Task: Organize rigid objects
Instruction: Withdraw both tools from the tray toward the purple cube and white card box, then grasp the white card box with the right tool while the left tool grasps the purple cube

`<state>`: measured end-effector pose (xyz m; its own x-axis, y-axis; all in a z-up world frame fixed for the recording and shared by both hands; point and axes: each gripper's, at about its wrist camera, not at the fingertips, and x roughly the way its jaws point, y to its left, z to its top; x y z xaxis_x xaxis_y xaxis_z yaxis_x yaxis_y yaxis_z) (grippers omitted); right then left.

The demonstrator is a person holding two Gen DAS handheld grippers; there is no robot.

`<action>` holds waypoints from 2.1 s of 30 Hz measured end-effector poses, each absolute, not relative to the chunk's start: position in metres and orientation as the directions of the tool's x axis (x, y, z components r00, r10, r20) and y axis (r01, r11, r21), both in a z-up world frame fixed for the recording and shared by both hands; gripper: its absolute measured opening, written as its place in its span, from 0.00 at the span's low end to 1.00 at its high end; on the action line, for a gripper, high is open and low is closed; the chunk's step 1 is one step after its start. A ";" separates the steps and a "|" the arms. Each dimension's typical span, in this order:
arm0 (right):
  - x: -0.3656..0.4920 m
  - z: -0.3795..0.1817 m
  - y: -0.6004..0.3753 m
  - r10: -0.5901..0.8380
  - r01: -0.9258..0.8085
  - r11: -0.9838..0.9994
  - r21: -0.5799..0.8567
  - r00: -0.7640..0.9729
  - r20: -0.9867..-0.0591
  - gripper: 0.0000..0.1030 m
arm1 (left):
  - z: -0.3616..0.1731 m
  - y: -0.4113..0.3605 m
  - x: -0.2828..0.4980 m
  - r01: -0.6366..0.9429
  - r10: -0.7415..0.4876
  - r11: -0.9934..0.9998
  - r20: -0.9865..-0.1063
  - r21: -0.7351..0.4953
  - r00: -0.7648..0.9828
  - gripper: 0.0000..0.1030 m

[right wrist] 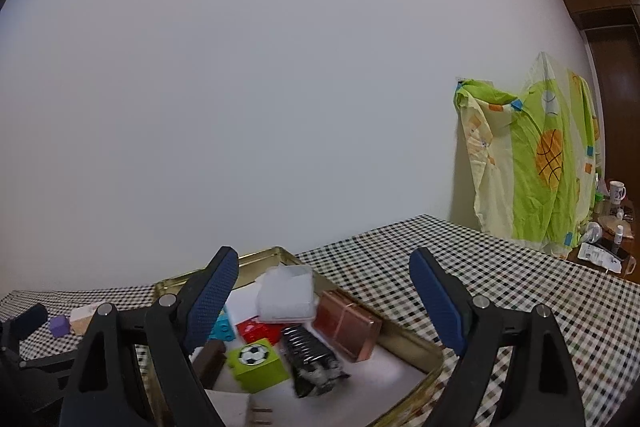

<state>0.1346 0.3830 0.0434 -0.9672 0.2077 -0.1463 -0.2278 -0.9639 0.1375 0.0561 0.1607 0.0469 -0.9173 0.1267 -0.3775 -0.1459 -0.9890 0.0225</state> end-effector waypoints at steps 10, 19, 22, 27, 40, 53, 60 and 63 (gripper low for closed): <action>0.134 0.050 0.350 0.218 -0.226 -0.970 0.085 -0.971 -0.096 0.86 | 0.046 0.145 0.058 -0.146 0.132 -0.989 -0.374 0.010 -0.918 0.99; 0.140 0.051 0.338 0.234 -0.242 -0.966 0.090 -0.968 -0.090 0.87 | 0.046 0.141 0.063 -0.167 0.147 -0.986 -0.364 0.025 -0.920 0.99; 0.137 0.051 0.331 0.220 -0.230 -0.969 0.094 -0.970 -0.103 0.87 | 0.047 0.134 0.058 -0.147 0.124 -0.988 -0.370 0.034 -0.921 1.00; 0.126 0.050 0.313 0.199 -0.210 -0.973 0.095 -0.973 -0.119 0.87 | 0.046 0.108 0.046 -0.092 0.080 -0.996 -0.387 0.013 -0.919 0.99; 0.103 0.047 0.255 0.099 -0.110 -0.991 0.070 -0.985 -0.144 0.87 | 0.035 0.039 0.011 0.053 -0.013 -0.996 -0.479 -0.070 -0.878 0.99; 0.053 0.036 0.201 -0.029 0.021 -0.999 0.034 -0.962 -0.273 0.87 | 0.023 -0.018 -0.023 0.208 -0.113 -0.973 -0.574 -0.102 -0.811 0.99; 0.010 0.028 0.165 -0.194 0.195 -0.980 0.039 -0.890 -0.413 0.87 | 0.017 -0.063 -0.038 0.327 -0.224 -0.943 -0.611 -0.061 -0.760 0.99; -0.016 0.018 0.145 -0.281 0.283 -0.956 0.074 -0.815 -0.506 0.87 | 0.014 -0.077 -0.041 0.386 -0.273 -0.921 -0.630 -0.046 -0.727 0.99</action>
